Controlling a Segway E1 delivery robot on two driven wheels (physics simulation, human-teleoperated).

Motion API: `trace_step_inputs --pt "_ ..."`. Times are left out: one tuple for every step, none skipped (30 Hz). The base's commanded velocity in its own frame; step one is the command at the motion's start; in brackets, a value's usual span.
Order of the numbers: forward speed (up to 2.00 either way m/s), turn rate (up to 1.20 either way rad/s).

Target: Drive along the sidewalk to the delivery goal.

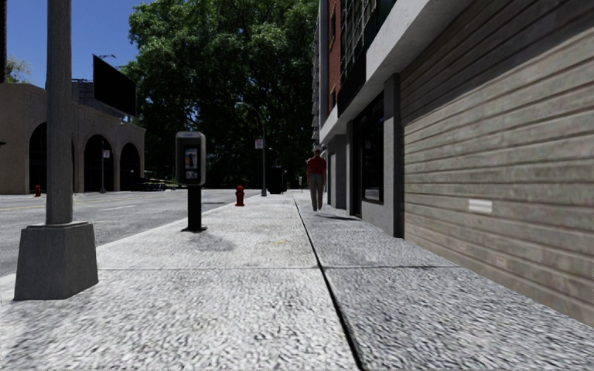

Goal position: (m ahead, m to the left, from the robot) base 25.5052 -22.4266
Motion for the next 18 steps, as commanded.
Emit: trace_step_inputs --pt "2.00 0.00" --pt "2.00 0.00" --pt "2.00 0.00" --pt "2.00 0.00" --pt "2.00 0.00" --pt "2.00 0.00" --pt "2.00 0.00" --pt "2.00 0.00" --pt "2.00 0.00" --pt "2.00 0.00" --pt "2.00 0.00" --pt "2.00 0.00" --pt "2.00 0.00" --pt "2.00 0.00" --pt "2.00 0.00" --pt "2.00 0.00" --pt "2.00 0.00" --pt "2.00 0.00"
